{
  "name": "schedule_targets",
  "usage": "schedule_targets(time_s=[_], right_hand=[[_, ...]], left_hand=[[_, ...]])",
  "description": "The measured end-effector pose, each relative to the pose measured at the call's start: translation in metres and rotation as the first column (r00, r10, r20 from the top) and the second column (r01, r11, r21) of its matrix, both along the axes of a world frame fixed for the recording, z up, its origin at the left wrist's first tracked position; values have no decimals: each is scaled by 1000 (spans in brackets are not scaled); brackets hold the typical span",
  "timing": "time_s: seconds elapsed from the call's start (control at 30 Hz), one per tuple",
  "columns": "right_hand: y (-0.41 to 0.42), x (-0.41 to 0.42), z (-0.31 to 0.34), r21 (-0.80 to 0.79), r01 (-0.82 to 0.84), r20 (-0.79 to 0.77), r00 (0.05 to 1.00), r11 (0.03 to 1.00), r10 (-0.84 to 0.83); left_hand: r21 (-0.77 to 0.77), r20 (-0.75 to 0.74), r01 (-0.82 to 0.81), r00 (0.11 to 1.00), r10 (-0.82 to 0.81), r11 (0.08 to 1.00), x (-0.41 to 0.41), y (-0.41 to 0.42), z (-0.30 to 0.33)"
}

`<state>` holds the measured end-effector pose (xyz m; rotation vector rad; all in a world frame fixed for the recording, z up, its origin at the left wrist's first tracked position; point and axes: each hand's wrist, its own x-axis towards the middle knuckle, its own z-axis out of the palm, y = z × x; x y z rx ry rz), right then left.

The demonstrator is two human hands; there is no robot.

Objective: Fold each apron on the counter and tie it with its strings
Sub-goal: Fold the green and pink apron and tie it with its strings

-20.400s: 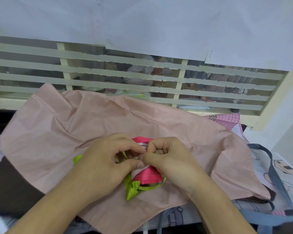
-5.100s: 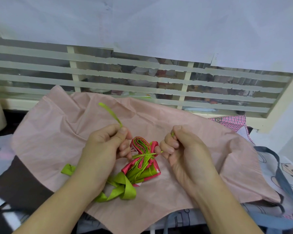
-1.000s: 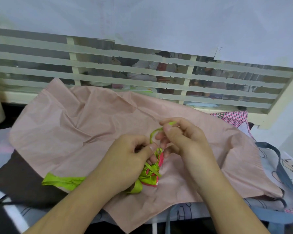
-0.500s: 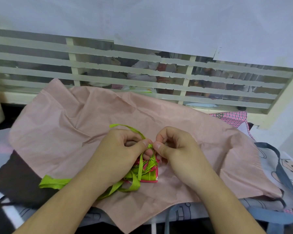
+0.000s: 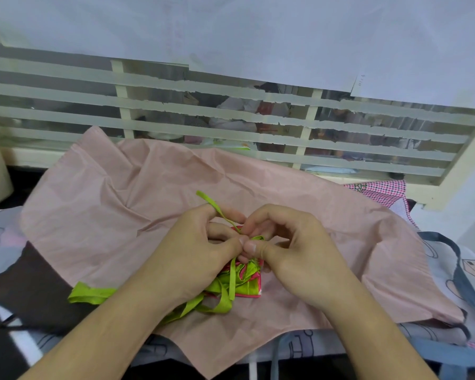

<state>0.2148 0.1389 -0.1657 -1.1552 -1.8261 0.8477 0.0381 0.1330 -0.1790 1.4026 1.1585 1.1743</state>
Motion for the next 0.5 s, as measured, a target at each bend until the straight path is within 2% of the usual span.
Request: schedule_targets(time_s=[0.1, 0.2, 0.37, 0.5], right_hand=[[1, 1, 1, -30, 24, -55, 998, 999, -25], [3, 1, -1, -16, 54, -43, 998, 998, -55], [6, 0, -5, 51, 103, -33, 994, 993, -102], [6, 0, -5, 57, 127, -47, 991, 990, -124]], left_hand=[[3, -29, 42, 999, -42, 999, 0, -2, 1], [21, -90, 55, 995, -53, 998, 0, -4, 2], [156, -257, -50, 962, 89, 986, 8, -5, -2], [186, -225, -119, 961, 160, 975, 12, -7, -2]])
